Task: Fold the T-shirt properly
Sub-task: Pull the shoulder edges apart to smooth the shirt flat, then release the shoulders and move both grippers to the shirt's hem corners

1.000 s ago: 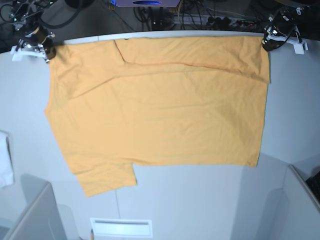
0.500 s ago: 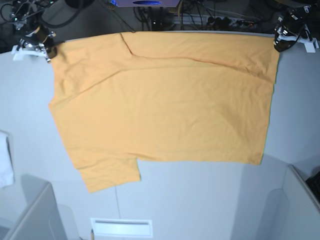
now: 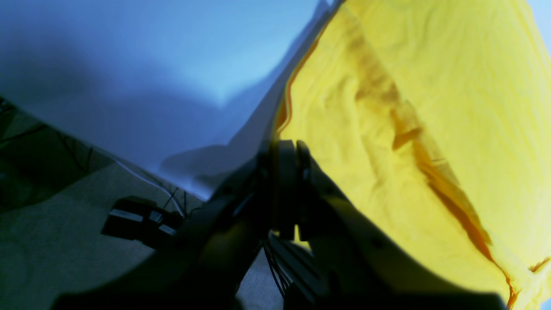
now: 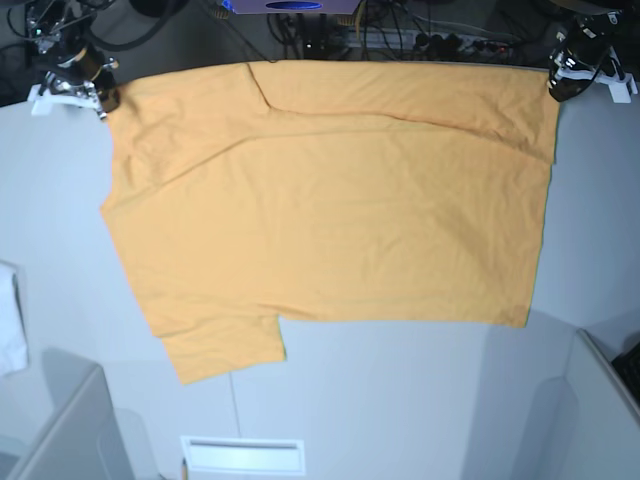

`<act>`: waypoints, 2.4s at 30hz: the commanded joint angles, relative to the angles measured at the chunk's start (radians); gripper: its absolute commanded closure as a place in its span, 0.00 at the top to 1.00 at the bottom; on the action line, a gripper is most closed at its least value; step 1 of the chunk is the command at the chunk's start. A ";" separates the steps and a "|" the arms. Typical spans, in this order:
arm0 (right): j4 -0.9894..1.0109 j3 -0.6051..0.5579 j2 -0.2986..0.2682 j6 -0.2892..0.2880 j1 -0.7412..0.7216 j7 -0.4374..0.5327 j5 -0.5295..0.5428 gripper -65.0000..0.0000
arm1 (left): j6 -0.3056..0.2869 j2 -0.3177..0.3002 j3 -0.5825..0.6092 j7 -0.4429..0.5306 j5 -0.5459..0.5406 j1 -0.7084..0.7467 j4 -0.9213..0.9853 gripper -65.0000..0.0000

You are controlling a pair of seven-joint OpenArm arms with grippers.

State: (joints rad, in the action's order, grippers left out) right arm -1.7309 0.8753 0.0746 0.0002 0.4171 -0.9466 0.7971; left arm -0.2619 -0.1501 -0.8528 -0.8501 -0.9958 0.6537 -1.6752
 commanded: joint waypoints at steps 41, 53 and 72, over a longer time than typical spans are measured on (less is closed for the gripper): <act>0.622 -0.491 -0.295 -0.202 -0.837 0.174 -0.305 0.48 | -0.004 -0.078 0.088 0.013 0.186 -0.217 -0.253 0.32; 1.456 -0.701 -0.388 -0.302 -1.182 0.590 -0.341 0.58 | -0.004 -0.052 0.077 0.015 0.185 -0.191 -0.240 0.00; 1.486 -0.801 -0.376 -0.424 -1.182 0.552 -0.342 0.48 | -0.004 -0.056 0.076 0.015 0.191 -0.226 -0.237 0.00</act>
State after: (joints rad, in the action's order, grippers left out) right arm -0.2398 0.0784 -0.2962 -0.4274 -0.7467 -0.3740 0.4633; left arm -0.2623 -0.1917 -0.7696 -0.8566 -0.7937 0.4252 -1.8977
